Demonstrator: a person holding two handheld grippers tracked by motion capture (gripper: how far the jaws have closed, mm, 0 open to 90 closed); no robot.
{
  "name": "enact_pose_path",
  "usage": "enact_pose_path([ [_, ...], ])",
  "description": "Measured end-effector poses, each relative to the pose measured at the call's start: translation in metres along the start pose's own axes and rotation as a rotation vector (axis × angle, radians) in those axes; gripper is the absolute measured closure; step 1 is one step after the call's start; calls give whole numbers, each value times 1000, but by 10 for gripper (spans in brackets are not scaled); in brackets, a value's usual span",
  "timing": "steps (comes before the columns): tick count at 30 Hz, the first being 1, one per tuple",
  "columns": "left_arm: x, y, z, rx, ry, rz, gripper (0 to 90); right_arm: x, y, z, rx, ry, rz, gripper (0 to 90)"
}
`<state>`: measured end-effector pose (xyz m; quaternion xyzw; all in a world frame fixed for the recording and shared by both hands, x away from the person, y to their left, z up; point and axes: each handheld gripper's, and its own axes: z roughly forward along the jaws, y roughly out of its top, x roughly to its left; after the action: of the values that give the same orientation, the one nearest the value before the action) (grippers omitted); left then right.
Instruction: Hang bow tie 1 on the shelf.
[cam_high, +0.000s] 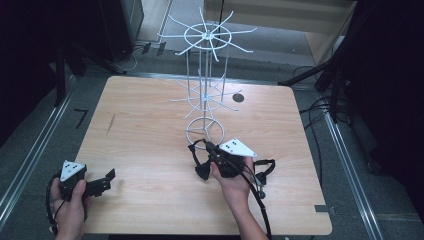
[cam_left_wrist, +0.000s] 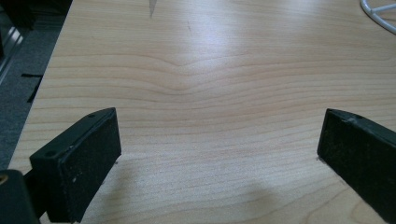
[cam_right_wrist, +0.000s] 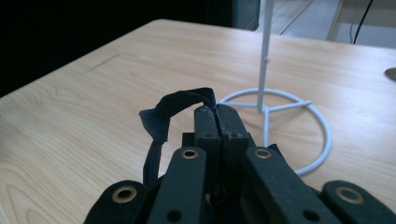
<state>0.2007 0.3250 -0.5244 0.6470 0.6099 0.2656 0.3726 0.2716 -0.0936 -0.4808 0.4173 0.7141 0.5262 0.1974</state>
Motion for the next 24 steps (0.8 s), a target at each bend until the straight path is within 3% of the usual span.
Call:
enact_pose_path([
  [24,-1,0,0,1,10,8,0,-3,36,-46,-131,-9,-2,895],
])
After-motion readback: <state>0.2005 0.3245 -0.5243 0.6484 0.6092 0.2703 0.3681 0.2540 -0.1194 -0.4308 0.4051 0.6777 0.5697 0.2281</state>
